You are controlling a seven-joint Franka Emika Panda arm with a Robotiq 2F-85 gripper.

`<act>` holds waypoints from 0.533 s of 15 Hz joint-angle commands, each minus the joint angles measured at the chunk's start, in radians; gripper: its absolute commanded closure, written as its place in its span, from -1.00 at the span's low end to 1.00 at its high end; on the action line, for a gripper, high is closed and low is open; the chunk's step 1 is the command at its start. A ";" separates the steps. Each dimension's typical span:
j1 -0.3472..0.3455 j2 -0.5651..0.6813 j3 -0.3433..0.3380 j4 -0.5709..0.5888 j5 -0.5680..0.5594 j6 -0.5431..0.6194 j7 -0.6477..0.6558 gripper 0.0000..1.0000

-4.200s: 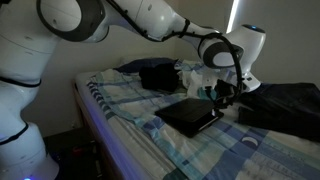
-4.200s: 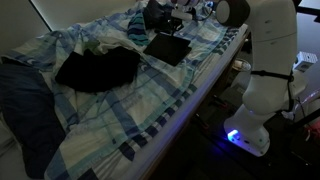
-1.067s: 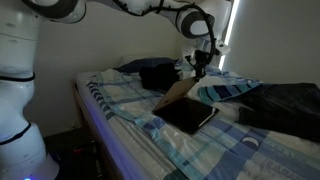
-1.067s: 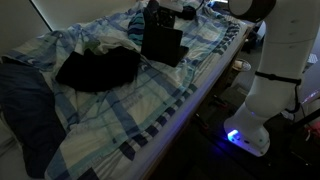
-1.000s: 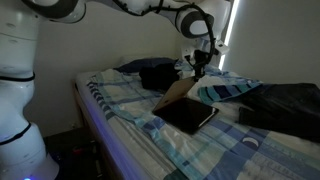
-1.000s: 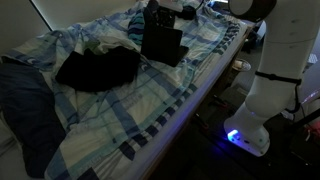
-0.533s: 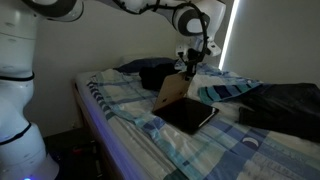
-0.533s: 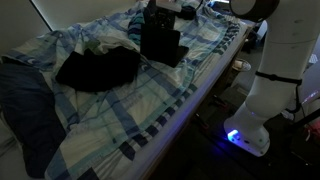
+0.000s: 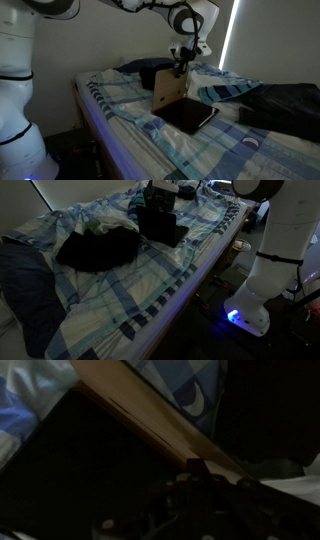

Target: Open the laptop

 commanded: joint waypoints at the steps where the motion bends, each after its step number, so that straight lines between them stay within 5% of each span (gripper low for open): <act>1: 0.009 -0.052 0.011 -0.071 0.022 -0.023 0.017 1.00; 8: 0.033 -0.063 0.028 -0.109 0.043 -0.056 0.011 1.00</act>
